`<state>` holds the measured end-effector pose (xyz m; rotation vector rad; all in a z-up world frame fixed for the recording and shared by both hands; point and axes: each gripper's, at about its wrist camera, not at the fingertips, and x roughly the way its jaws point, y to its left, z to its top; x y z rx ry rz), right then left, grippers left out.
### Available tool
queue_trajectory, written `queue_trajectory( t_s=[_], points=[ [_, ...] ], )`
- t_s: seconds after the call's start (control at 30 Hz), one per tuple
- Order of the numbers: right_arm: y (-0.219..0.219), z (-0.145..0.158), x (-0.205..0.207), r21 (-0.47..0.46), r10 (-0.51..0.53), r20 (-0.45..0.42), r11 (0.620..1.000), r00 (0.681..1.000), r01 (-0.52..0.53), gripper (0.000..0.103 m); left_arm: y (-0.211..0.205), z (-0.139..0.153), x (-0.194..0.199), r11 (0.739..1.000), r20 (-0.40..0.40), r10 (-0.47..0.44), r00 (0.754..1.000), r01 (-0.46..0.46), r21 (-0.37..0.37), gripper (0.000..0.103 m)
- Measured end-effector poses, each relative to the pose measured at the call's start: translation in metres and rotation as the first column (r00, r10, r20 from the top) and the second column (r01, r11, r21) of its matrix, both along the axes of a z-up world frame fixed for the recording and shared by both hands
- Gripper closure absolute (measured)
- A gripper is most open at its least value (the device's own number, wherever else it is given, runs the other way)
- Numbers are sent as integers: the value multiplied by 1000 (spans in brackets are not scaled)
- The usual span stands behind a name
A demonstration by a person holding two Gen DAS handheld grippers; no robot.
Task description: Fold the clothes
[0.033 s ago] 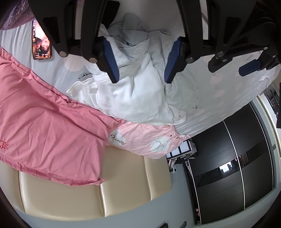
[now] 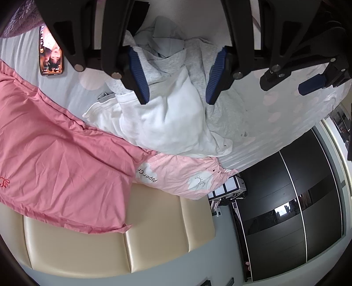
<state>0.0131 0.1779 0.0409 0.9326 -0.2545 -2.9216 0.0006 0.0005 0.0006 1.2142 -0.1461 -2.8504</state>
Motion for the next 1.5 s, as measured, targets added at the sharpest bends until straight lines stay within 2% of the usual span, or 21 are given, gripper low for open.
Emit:
queue_trajectory(
  t_s=[0.73,1.5],
  points=[
    [-2,2,6,-39,31,-3,999,1000,-31,51,6,2,8,1000,-1,1,1000,-1,-26,23],
    [-1,4,9,-45,39,-13,998,999,-39,51,6,-2,10,1000,8,14,1000,-14,-16,23]
  ],
)
